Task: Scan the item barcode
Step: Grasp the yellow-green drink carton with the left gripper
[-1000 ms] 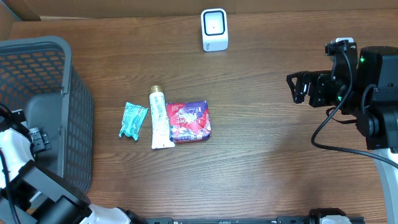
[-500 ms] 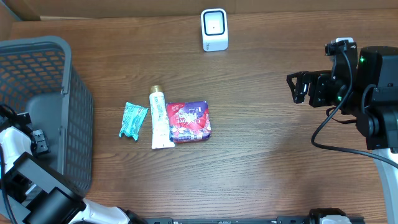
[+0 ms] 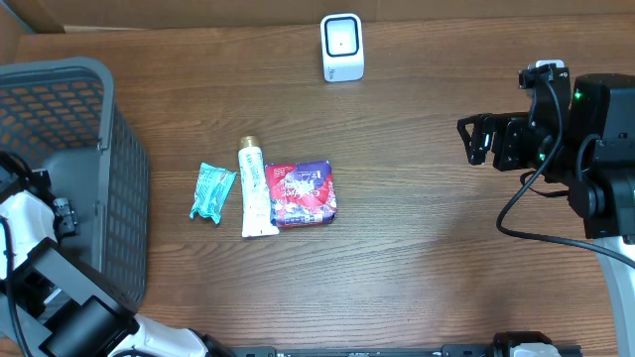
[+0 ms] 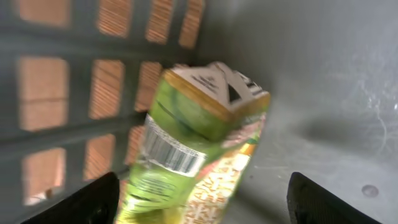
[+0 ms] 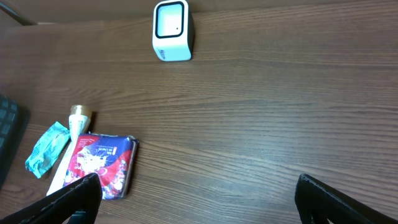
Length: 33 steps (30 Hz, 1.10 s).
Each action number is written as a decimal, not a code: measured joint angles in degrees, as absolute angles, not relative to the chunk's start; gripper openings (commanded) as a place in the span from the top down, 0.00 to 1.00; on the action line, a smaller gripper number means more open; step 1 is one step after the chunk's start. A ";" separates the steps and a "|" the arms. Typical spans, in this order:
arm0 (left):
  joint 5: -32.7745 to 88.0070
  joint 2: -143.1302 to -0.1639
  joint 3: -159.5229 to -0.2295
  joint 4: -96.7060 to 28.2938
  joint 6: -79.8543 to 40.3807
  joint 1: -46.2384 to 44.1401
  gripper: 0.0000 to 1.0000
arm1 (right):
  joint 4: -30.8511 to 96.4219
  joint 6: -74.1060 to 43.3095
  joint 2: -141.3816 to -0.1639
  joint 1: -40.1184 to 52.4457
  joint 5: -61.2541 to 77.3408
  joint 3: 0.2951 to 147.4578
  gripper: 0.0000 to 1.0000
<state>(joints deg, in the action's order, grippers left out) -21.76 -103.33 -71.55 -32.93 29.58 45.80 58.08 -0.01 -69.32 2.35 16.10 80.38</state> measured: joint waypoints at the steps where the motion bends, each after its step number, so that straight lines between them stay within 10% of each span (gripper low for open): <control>1: -22.22 -103.33 -71.77 -32.93 30.06 45.74 0.22 | 58.08 -0.01 -69.32 2.35 16.10 80.36 0.00; 20: -22.44 -103.37 -69.43 -32.97 34.94 48.16 0.26 | 58.08 -0.03 -69.34 2.35 16.12 80.36 0.00; 24: -21.65 -103.53 -69.06 -32.64 35.00 48.40 0.44 | 58.08 -0.05 -69.32 2.35 16.10 80.38 0.00; 28: -20.84 -103.53 -69.08 -32.56 35.31 48.86 0.94 | 58.08 -0.03 -69.32 2.35 16.10 80.36 0.00; 33: -18.46 -103.53 -69.19 -33.67 34.04 49.04 0.96 | 58.08 -0.05 -69.34 2.35 16.10 80.36 0.00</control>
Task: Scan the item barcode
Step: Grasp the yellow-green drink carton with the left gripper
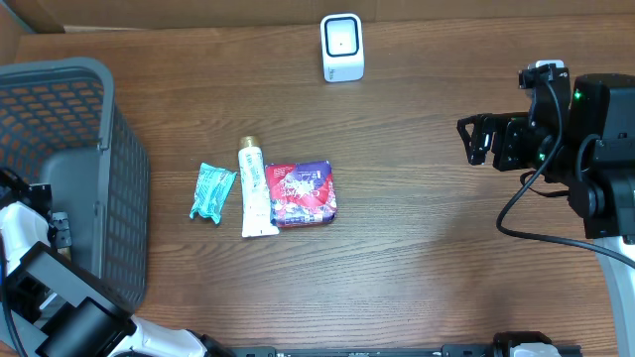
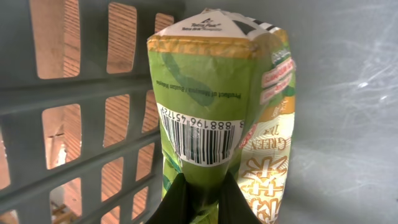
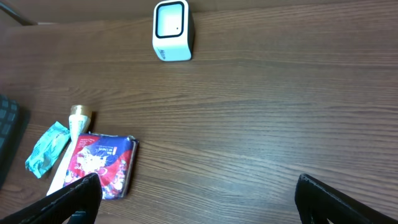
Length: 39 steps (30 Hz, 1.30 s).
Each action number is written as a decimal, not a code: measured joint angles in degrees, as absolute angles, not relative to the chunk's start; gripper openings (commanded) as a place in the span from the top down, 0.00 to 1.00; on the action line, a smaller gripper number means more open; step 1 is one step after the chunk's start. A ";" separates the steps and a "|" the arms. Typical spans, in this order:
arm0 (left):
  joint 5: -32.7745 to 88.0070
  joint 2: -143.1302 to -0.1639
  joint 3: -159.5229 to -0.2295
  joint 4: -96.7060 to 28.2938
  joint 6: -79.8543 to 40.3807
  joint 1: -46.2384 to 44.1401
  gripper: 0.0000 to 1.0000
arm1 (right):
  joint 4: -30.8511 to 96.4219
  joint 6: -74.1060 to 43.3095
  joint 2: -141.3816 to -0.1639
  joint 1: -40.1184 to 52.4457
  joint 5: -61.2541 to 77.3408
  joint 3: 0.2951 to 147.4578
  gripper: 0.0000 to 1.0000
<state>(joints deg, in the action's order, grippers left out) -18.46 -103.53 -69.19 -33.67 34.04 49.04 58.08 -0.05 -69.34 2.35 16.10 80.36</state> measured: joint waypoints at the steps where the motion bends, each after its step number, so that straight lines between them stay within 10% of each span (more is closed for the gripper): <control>1: -18.35 -103.53 -69.19 -33.67 33.30 49.01 0.96 | 58.11 -0.03 -69.34 2.35 16.10 80.36 0.00; 14: -14.90 -103.68 -73.91 -41.21 20.16 42.26 0.96 | 58.08 -0.03 -69.34 2.35 16.10 80.36 0.00; 15: -14.11 -103.88 -75.13 -42.17 19.29 41.65 0.89 | 58.08 -0.01 -69.32 2.35 16.12 80.38 0.00; 17: -13.06 -104.07 -77.36 -43.07 17.96 41.10 0.35 | 58.08 -0.03 -69.32 2.35 16.10 80.38 0.00; 20: -12.64 -104.07 -79.81 -43.38 15.07 41.28 0.00 | 58.08 -0.03 -69.32 2.35 16.10 80.36 0.00; 28: -12.03 -104.07 -76.47 -42.17 6.52 41.34 0.00 | 58.11 -0.03 -69.32 2.35 16.10 80.36 0.00; 31: -10.68 -104.07 -71.92 -39.75 2.33 41.34 0.08 | 58.11 -0.03 -69.34 2.35 16.10 80.38 0.00; 33: -9.87 -104.07 -69.10 -38.22 -0.58 41.34 0.36 | 58.08 -0.03 -69.32 2.35 16.10 80.36 0.00; 35: -8.47 -104.07 -66.65 -36.97 -3.09 41.34 0.92 | 58.06 -0.03 -69.34 2.35 16.10 80.38 0.00; 39: -7.46 -103.79 -66.41 -36.38 -5.08 41.25 0.96 | 58.06 -0.01 -69.34 2.35 16.12 80.36 0.00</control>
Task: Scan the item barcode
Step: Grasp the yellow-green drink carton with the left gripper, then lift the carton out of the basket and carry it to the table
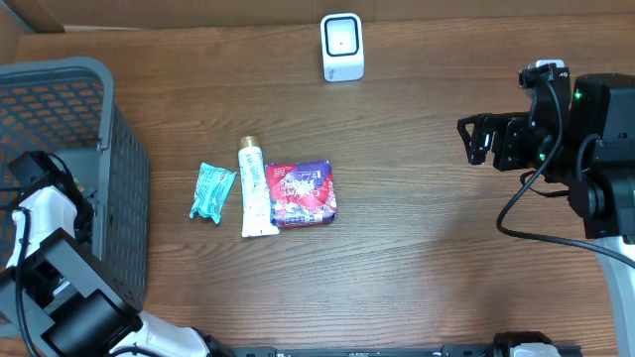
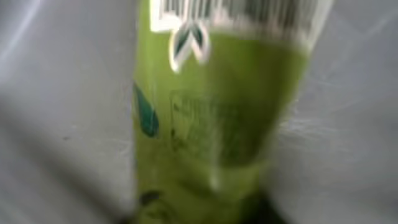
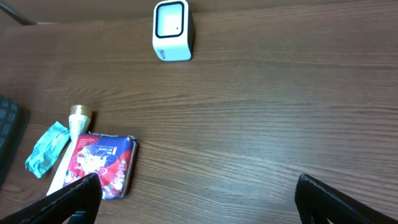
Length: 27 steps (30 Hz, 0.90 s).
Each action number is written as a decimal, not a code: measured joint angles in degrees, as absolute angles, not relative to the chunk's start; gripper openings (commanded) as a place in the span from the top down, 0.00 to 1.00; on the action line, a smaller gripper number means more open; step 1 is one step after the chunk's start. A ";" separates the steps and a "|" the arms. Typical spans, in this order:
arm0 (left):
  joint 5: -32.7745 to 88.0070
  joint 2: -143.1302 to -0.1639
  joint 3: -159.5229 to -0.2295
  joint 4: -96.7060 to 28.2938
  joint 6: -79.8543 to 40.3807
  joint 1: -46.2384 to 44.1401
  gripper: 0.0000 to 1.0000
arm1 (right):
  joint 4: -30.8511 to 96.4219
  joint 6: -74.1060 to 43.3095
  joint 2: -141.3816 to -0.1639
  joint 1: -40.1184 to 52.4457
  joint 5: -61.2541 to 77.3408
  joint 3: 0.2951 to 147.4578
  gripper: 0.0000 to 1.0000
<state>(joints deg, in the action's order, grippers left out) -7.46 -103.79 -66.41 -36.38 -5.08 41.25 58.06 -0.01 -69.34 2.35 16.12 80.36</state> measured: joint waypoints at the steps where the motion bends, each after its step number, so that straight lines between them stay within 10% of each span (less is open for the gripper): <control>1: -7.44 -103.57 -66.63 -36.45 -5.54 41.25 0.96 | 58.06 -0.01 -69.34 2.35 16.10 80.36 0.00; 17: -7.77 -105.67 -110.89 -68.31 -6.52 39.44 0.96 | 58.08 -0.01 -69.32 2.35 16.10 80.38 0.00; 27: -4.34 -104.81 -137.05 -86.89 -5.10 22.24 0.96 | 58.06 -0.03 -69.34 2.35 16.08 80.38 0.00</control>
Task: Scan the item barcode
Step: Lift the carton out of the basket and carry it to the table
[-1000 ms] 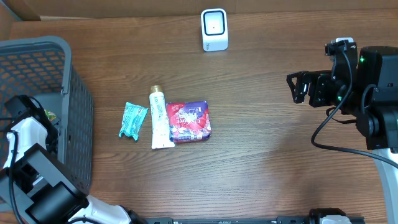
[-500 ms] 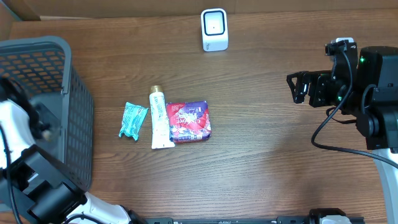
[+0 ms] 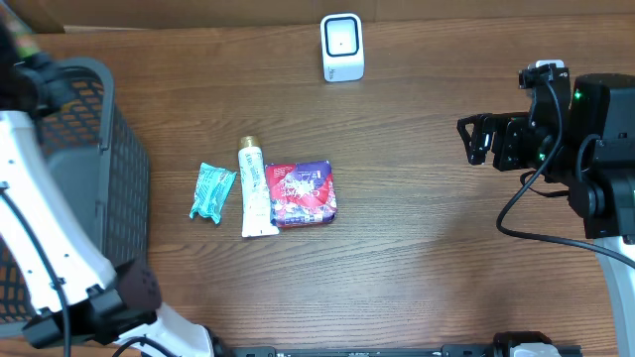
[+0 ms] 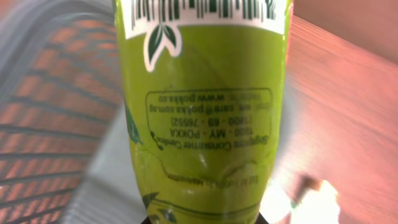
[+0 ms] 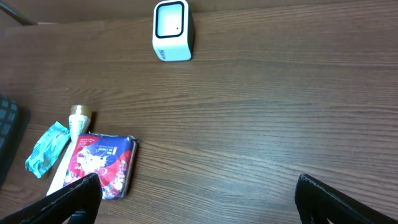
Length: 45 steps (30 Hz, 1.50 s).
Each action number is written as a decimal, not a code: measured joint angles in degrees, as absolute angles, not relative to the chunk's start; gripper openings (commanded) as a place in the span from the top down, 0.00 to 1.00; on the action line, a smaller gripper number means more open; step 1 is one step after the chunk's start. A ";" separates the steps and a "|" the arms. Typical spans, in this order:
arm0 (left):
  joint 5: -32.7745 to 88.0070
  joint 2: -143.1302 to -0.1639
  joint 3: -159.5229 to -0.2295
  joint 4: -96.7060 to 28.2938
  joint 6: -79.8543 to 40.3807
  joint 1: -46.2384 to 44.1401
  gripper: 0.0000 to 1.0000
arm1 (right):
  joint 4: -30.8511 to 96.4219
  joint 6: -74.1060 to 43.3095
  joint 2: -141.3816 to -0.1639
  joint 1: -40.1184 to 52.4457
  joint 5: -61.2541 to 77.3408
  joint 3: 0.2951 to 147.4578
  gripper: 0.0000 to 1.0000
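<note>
A green drink carton (image 4: 202, 112) fills the left wrist view, its barcode (image 4: 202, 12) at the top edge. My left gripper (image 4: 202, 220) is shut on the carton's lower end; only dark finger edges show there. From overhead, the left gripper (image 3: 18, 45) is high over the far corner of the grey basket (image 3: 89, 74). The white scanner (image 3: 342, 47) stands at the table's far edge, also seen as the scanner (image 5: 172, 30) in the right wrist view. My right gripper (image 3: 478, 139) hangs open at the right, nothing between its fingers (image 5: 68, 199).
A teal packet (image 3: 211, 191), a white toothpaste tube (image 3: 255, 188) and a red and purple packet (image 3: 305, 193) lie together mid-table. The basket takes up the left edge. The left arm's white link (image 3: 40, 198) runs across the basket.
My left gripper, still shut on the carton, was low inside the basket and is now high above its far rim. The wooden table shows behind the carton. The right arm has not moved.
First my left gripper was open in front of the carton lying in the basket. Then it was shut on the carton's lower end, barcode facing the camera. It then held the carton inside the basket, and now above the rim. The right arm stayed still throughout.
</note>
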<state>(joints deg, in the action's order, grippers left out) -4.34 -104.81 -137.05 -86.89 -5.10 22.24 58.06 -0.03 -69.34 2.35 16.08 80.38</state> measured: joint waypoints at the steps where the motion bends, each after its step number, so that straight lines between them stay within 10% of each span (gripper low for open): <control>1: -4.03 -104.57 -137.38 -88.44 -4.78 19.81 0.96 | 58.06 -0.03 -69.34 2.35 16.10 80.36 0.00; 11: -2.96 -104.36 -128.84 -92.90 -5.76 0.69 0.96 | 58.08 -0.05 -69.32 2.35 16.12 80.36 0.00; 27: -1.67 -104.38 -86.89 -73.73 -15.46 -5.98 0.94 | 58.06 -0.01 -69.32 2.35 16.10 80.38 0.00; 33: -1.50 -104.38 -81.56 -70.15 -17.56 -6.55 0.45 | 58.08 -0.03 -69.32 2.35 16.10 80.38 0.00; 45: -1.87 -96.40 -81.45 -69.58 -18.13 -6.39 0.33 | 58.08 -0.03 -69.34 2.35 16.10 80.38 0.00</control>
